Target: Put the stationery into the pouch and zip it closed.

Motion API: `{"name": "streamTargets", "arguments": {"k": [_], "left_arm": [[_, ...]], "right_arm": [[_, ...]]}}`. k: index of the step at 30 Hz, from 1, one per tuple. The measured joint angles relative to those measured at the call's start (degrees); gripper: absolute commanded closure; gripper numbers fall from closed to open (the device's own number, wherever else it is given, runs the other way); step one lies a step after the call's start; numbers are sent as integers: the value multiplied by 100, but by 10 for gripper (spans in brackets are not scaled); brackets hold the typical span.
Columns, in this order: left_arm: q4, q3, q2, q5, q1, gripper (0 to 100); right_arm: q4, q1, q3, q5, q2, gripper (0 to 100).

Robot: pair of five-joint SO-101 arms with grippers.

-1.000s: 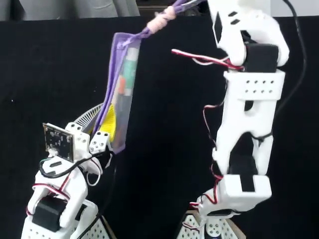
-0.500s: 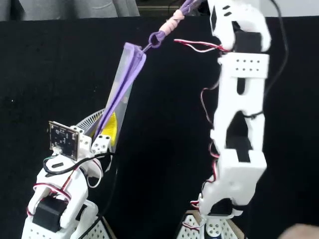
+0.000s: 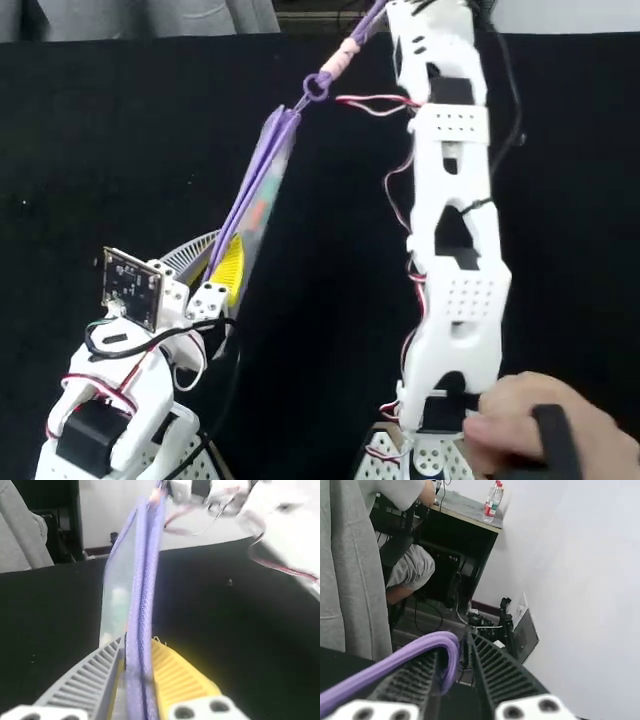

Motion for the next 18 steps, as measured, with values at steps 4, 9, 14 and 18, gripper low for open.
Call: {"name": "streamTargets", "arguments": {"k": [4, 9, 14, 18], "left_arm": [[9, 0, 0, 0, 0, 972], [18, 9, 0, 53, 0, 972], [26, -88, 9, 255, -290, 972], [26, -105, 18, 299, -387, 972]], "right_arm": [[-79, -9, -141, 0, 431, 986], [554, 9, -835, 0, 1055, 986], [976, -9, -1785, -9, 1899, 986], [1037, -9, -2576, -9, 2716, 986]]}}
